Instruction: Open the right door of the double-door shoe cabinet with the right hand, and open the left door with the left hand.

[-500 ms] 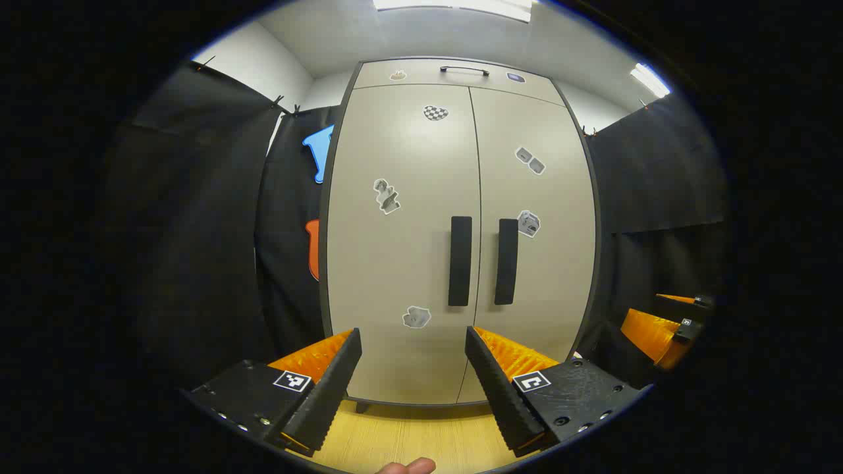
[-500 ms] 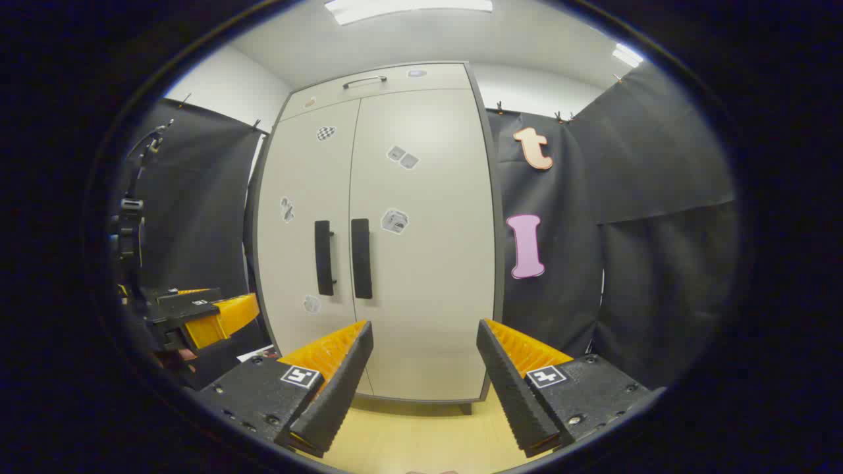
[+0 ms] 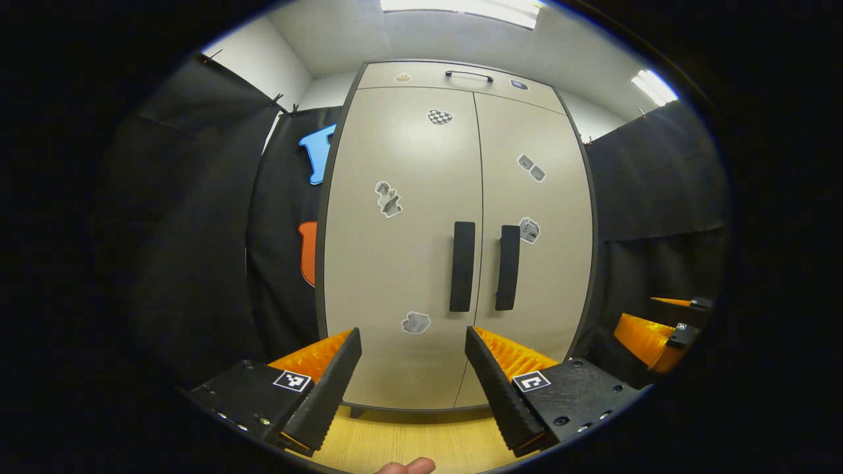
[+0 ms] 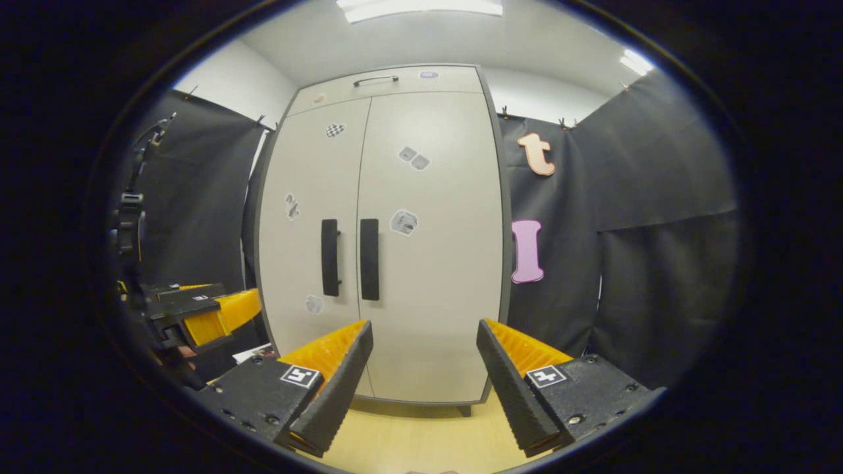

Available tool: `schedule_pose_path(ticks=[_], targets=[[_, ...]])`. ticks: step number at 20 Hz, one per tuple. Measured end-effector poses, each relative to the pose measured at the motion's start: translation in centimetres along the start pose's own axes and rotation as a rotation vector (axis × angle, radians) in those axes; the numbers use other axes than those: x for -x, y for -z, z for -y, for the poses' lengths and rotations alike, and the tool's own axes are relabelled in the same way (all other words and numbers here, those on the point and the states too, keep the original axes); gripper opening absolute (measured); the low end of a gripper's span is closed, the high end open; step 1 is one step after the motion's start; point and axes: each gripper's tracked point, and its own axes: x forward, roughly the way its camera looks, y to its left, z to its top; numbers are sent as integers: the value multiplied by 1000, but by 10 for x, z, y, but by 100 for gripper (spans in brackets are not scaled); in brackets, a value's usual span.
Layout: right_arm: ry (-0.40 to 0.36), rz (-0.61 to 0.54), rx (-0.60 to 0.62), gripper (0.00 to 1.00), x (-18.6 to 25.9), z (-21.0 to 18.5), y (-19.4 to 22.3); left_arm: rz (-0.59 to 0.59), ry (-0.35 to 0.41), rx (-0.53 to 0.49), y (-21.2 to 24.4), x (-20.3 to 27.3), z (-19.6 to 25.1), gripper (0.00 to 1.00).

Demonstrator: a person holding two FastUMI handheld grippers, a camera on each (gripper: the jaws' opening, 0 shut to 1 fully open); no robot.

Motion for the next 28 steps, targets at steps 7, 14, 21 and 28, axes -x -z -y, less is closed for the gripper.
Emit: schedule_pose_path(ticks=[7, 14, 21, 28], targets=[[16, 7, -25, 99, 1, -4, -2, 12, 14, -7, -5, -3, -3, 95], [42, -9, -18, 99, -5, 1, -1, 1, 38, -15, -2, -5, 1, 95], [0, 12, -39, 99, -48, -18, -25, 10, 55, -39, -5, 2, 1, 95], [-49, 44, -9, 98, -133, -60, -53, 4, 51, -52, -4, 20, -13, 95]])
